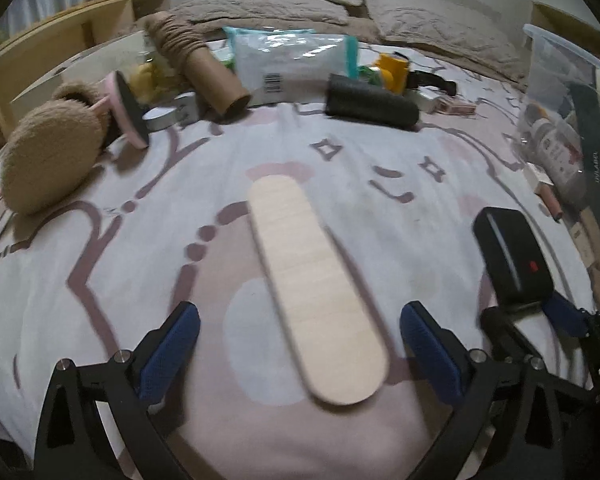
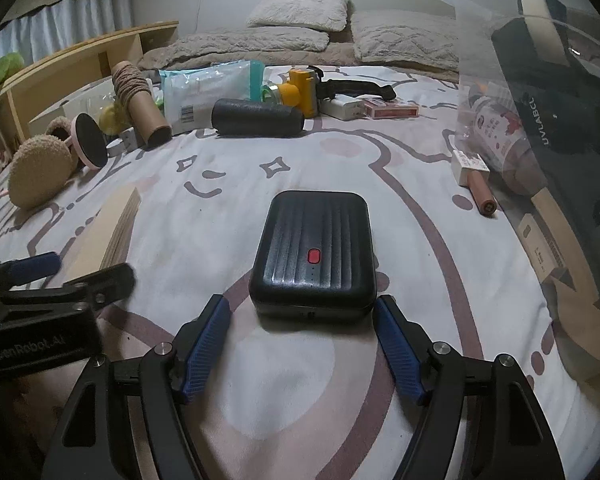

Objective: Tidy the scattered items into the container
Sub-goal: 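Align the open left gripper around the wooden paddle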

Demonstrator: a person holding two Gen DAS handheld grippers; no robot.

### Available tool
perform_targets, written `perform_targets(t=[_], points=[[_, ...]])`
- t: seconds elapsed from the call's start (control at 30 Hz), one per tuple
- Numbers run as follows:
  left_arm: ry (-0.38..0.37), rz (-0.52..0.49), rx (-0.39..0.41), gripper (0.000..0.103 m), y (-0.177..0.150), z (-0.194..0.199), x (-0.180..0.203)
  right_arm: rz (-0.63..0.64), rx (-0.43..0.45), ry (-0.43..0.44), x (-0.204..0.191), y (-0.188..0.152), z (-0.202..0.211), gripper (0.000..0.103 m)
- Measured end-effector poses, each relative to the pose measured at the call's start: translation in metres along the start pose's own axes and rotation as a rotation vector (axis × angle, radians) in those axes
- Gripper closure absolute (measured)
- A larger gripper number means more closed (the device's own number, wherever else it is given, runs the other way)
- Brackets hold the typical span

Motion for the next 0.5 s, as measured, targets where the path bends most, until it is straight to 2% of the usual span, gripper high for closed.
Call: perform_targets(t=[0.07, 0.2, 0.3, 0.4, 0.5], points=[[0.025, -0.005, -0.001, 0.001, -0.001, 0.0, -0.009, -0.006, -0.001, 0.008, -0.001, 0.0, 0.0, 0.028], [0.031, 0.008, -0.007, 0.0, -0.002, 0.004, -0.019, 0.009, -0.017, 0.002, 0.001, 0.001, 0.001, 0.028], [0.053, 0.009, -0.004, 0.0, -0.003, 0.006, -0.025, 0.019, -0.037, -0.041, 0.01, 0.001, 0.003, 0.028], [0.05, 0.023, -0.011, 0.0, -0.003, 0.007, -0.03, 0.0, -0.055, -0.047, 0.022, 0.0, 0.004, 0.028], [0.045, 0.028, -0.015, 0.0, -0.002, 0.008, -0.031, 0.001, -0.072, -0.11, 0.032, -0.001, 0.006, 0.028]])
Point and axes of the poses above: each gripper's, at about its wrist camera, not at the fingertips, and z roughly against the way its jaws point, x to its right, y to its top, the point moved 5 cm from there along -z, roughly the way its jaws point, and after that the axes turned 13 degrees about z, right-handed, at the moved point
